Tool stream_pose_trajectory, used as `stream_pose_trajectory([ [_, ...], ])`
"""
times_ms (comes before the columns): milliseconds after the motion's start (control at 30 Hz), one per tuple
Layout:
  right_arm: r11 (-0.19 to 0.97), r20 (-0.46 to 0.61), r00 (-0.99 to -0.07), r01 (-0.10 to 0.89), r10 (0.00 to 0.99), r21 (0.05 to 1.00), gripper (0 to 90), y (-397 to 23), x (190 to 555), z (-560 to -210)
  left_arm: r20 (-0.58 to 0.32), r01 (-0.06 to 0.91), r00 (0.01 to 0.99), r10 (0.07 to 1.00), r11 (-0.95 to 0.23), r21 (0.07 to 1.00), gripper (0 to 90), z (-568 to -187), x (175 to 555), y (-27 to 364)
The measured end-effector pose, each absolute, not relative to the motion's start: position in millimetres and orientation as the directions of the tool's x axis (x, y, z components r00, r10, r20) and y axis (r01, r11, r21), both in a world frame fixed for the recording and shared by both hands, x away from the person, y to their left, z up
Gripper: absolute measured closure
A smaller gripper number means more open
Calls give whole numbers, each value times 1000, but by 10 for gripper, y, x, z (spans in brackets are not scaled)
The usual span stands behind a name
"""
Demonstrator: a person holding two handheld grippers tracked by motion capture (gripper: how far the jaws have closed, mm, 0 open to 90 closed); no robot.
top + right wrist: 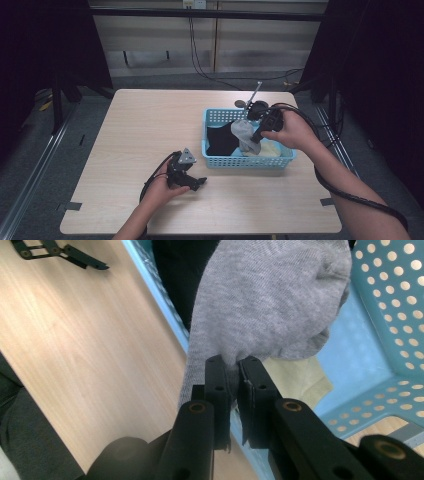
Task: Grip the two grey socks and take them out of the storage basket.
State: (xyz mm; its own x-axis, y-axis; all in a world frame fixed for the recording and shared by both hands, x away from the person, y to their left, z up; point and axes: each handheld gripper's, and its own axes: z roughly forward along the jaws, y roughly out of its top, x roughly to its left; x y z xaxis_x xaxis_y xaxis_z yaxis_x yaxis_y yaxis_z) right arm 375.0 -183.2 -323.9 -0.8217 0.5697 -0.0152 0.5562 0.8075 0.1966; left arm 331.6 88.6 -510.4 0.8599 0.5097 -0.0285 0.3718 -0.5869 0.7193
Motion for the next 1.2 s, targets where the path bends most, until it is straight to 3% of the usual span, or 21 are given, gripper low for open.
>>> stream_pose_trajectory([
  [1200,886,16,-908,414,420,208,829,-1645,3042,-3403,-29,372,860,510,-586,720,97,-5105,3316,886],
])
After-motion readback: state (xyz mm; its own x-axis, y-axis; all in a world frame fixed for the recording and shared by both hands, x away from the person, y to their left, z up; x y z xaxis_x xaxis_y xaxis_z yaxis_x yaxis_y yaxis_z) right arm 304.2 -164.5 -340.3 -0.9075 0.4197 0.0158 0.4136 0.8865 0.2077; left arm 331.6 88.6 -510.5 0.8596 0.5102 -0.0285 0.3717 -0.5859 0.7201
